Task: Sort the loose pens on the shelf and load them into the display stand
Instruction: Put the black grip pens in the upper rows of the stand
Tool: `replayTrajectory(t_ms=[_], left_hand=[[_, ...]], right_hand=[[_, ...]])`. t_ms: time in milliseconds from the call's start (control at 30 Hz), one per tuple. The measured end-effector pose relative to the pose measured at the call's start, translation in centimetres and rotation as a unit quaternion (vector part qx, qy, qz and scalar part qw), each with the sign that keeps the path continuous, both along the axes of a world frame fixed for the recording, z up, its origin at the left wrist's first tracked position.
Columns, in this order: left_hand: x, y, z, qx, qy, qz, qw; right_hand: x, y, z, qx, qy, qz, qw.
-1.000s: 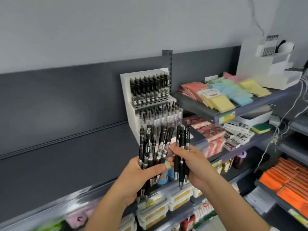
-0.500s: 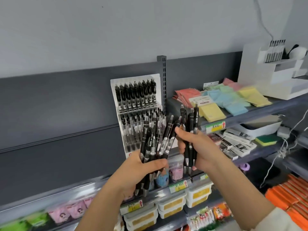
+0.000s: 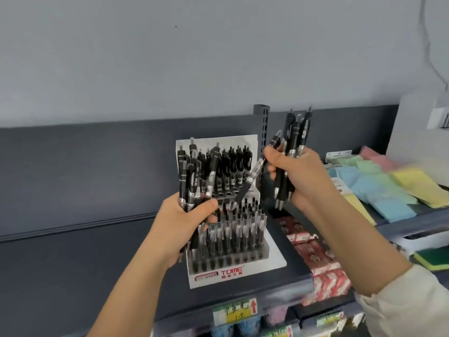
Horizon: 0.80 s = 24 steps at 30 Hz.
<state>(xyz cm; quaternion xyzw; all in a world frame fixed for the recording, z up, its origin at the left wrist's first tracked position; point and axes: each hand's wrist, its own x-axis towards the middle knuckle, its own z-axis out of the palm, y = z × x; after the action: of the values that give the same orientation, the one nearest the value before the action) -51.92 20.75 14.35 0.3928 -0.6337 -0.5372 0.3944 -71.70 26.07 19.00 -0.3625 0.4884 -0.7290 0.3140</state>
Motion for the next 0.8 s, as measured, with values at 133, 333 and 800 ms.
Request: replayTrajectory(t_ms=[133, 333, 800], left_hand=[[0.2, -2.7, 0.1, 0.005, 0.015, 0.047, 0.999], [-0.4, -4.3, -0.3, 0.021, 0.045, 0.065, 0.997], [-1.3, -3.9, -0.8, 0.011, 0.053, 0.105, 0.993]], right_hand=[[-1.5, -3.5, 0.5, -0.037, 0.116, -0.123, 0.985], [-2.7, -7.7, -0.5, -0.001, 0.216, -0.159, 0.963], [-2.7, -9.9, -3.6, 0.113, 0.411, -0.054, 0.903]])
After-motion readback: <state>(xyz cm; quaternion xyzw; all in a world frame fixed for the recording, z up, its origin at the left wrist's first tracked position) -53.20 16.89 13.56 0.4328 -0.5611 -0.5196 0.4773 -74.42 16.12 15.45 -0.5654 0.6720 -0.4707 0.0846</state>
